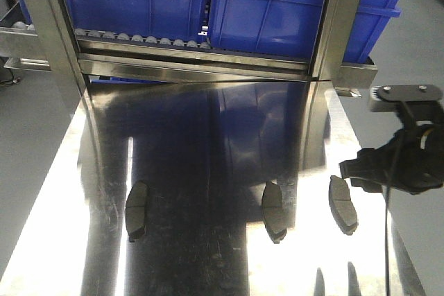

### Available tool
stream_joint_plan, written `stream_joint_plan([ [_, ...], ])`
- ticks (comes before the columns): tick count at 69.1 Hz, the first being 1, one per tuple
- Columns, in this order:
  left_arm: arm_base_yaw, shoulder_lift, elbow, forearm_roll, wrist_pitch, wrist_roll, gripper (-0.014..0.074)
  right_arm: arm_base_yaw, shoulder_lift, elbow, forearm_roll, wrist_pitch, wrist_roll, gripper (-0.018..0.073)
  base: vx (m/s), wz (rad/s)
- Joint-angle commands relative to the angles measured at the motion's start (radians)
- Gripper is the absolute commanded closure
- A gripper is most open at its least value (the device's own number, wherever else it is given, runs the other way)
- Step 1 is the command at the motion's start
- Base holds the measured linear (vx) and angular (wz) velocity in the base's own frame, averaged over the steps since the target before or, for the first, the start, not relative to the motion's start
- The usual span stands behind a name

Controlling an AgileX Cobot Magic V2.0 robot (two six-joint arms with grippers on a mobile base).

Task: Move and align brake pads A on conveyor
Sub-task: 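Lower the right gripper onto the outermost pad on its side and grasp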

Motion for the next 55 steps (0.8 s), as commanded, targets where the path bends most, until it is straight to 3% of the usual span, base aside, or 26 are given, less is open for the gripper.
stream_joint_plan([
  [1,-0.006,0.007,-0.025,-0.008,-0.098,-0.002,0.0602,0.001,0.060,-0.077,-0.002,0.003,0.003,0.0103,0.00,0.00],
  [37,-0.006,0.007,-0.025,-0.008,-0.098,-0.002,0.0602,0.001,0.435,-0.320,-0.011,0.199,-0.003,0.0082,0.00,0.00],
  [55,-0.006,0.007,-0.025,-0.008,-0.098,-0.002,0.0602,0.001,0.507,-0.346,-0.007,0.210,-0.003,0.0083,0.00,0.00],
])
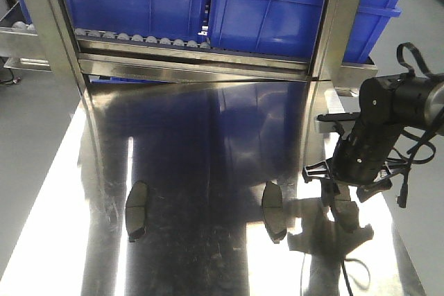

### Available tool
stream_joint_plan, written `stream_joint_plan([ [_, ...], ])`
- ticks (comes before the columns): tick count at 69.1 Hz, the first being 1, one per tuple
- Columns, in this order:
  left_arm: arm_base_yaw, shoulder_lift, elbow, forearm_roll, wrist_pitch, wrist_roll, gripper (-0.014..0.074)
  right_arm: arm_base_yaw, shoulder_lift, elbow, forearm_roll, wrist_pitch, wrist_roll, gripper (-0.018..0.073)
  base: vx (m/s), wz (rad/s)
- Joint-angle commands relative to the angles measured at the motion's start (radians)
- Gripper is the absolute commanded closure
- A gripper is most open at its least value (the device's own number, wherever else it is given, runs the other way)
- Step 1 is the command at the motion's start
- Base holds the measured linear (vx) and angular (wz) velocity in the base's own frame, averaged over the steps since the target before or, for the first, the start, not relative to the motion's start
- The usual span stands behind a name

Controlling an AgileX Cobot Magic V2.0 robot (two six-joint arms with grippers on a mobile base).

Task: Move and align brake pads A on conveyor
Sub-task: 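Lower the right gripper onto the outermost pad on its side and grasp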

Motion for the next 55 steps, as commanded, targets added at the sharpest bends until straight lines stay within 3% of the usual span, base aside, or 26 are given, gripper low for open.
stream_joint_plan([
  [1,-0.006,0.007,-0.025,-0.008,-0.098,-0.002,0.0602,0.001,-0.028,-0.027,-0.002,0.001,-0.004,0.0083,0.00,0.00],
  [12,-0.006,0.007,-0.025,-0.008,-0.098,-0.002,0.0602,0.001,-0.010,-0.027,-0.004,-0.015,-0.004,0.0090,0.00,0.00],
  [19,-0.006,0.007,-0.025,-0.008,-0.098,-0.002,0.0602,0.001,-0.010,-0.027,-0.004,-0.038,-0.004,0.0153,0.00,0.00],
  [36,-0.006,0.007,-0.025,-0.008,-0.098,-0.002,0.0602,-0.008,-0.036,-0.026,-0.007,-0.082,0.000,0.0572,0.00,0.00],
  [55,-0.006,0.007,-0.025,-0.008,-0.098,-0.002,0.0602,-0.031,-0.230,0.066,-0.028,-0.189,0.002,0.0568,0.00,0.00],
])
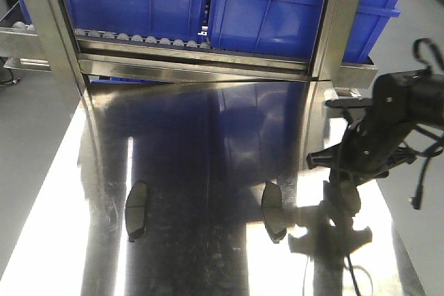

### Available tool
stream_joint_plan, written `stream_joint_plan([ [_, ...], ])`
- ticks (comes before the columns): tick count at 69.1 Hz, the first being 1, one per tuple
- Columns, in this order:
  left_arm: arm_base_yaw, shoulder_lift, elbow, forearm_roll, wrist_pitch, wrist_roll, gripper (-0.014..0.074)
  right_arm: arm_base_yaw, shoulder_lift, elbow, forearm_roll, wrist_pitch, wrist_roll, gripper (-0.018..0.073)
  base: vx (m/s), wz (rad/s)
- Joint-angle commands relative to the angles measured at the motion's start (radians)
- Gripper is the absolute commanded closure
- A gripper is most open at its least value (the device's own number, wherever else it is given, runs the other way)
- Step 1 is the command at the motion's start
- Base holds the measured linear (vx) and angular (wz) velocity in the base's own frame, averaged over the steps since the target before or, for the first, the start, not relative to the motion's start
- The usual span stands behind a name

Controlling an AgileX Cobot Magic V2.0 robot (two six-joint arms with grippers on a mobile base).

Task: Move and align brake pads A on conveyor
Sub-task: 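Lower the right gripper onto the outermost pad on its side and grasp, then lift the grasped brake pad with the right gripper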

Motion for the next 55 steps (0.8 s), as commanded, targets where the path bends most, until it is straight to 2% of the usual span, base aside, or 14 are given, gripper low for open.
stream_joint_plan([
  [1,-0.006,0.007,-0.025,-0.007,-0.098,-0.002,0.0602,-0.009,-0.137,0.027,-0.030,-0.066,0.002,0.0568,0.00,0.00],
  [55,-0.006,0.007,-0.025,-0.007,-0.098,-0.002,0.0602,-0.007,-1.153,0.519,-0.088,-0.487,-0.021,0.0568,0.00,0.00],
])
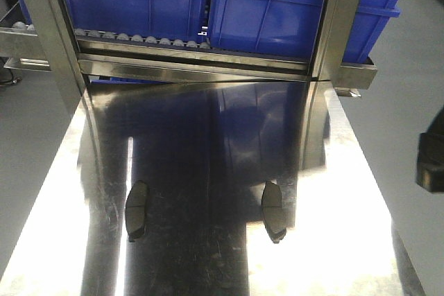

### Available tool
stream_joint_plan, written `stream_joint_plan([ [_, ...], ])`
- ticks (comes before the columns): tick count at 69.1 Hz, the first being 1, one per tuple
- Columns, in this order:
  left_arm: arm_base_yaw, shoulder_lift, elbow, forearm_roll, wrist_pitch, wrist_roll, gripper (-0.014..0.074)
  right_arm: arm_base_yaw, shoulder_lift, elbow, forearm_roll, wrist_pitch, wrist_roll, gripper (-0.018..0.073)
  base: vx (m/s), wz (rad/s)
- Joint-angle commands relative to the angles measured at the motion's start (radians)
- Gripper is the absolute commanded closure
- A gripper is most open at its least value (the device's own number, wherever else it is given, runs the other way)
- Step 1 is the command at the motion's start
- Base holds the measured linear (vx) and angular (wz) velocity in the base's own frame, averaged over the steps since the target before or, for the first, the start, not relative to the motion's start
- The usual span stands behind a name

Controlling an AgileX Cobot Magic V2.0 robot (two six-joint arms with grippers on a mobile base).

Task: Move and align brake pads A on conveyor
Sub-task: 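Lift the grasped brake pad with the right gripper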

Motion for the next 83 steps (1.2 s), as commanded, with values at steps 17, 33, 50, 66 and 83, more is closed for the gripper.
stream_joint_plan([
  [17,-0.006,0.007,-0.025,-0.007,-0.098,-0.002,0.0602,-0.007,-0.349,0.142,-0.003,-0.200,-0.050,0.0568,0.00,0.00],
  [33,-0.006,0.007,-0.025,-0.007,-0.098,-0.002,0.0602,-0.007,-0.449,0.186,-0.006,-0.155,-0.050,0.0568,0.00,0.00],
  [50,-0.006,0.007,-0.025,-0.007,-0.098,-0.002,0.0602,-0.007,-0.451,0.186,-0.010,-0.140,-0.050,0.0568,0.00,0.00],
  [66,-0.006,0.007,-0.025,-0.007,-0.098,-0.002,0.0602,-0.007,-0.451,0.186,-0.010,-0.140,-0.050,0.0568,0.00,0.00],
  [83,-0.006,0.007,-0.025,-0.007,-0.098,-0.002,0.0602,-0.007,-0.451,0.186,-0.010,-0.140,-0.050,0.0568,0.00,0.00],
])
